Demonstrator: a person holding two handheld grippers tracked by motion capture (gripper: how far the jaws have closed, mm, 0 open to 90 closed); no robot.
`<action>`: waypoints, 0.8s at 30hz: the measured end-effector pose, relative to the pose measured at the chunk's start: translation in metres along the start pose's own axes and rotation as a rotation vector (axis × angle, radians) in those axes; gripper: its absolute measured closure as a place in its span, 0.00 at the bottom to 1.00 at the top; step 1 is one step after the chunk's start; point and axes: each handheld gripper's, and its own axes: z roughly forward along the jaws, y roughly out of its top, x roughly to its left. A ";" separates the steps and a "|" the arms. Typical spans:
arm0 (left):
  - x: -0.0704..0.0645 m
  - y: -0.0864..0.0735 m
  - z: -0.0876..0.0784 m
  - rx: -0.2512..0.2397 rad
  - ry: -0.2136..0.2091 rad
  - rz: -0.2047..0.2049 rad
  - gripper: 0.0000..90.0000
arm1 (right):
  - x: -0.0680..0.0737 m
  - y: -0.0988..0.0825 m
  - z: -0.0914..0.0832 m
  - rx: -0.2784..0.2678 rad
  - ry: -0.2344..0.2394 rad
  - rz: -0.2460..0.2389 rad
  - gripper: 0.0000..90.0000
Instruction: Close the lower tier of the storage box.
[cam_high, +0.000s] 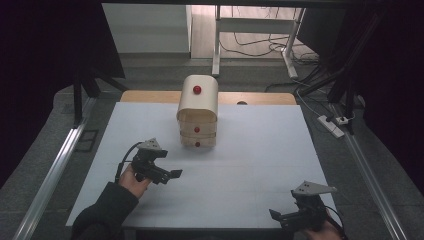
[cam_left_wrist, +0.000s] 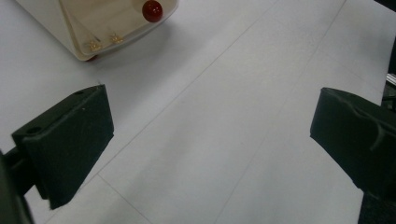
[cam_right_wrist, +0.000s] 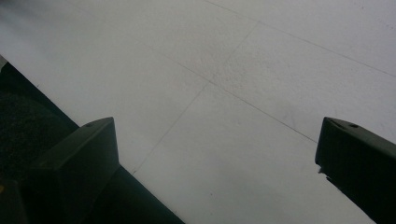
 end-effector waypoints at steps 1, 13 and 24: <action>-0.001 -0.001 -0.001 0.000 -0.001 -0.002 0.00 | 0.000 0.000 0.000 0.000 0.000 0.000 0.00; -0.004 -0.012 -0.010 0.003 -0.012 -0.015 0.00 | 0.000 0.000 0.000 0.000 0.000 0.003 0.00; -0.006 -0.020 -0.019 -0.011 -0.012 -0.032 0.00 | 0.000 0.000 0.000 0.000 0.000 0.004 0.00</action>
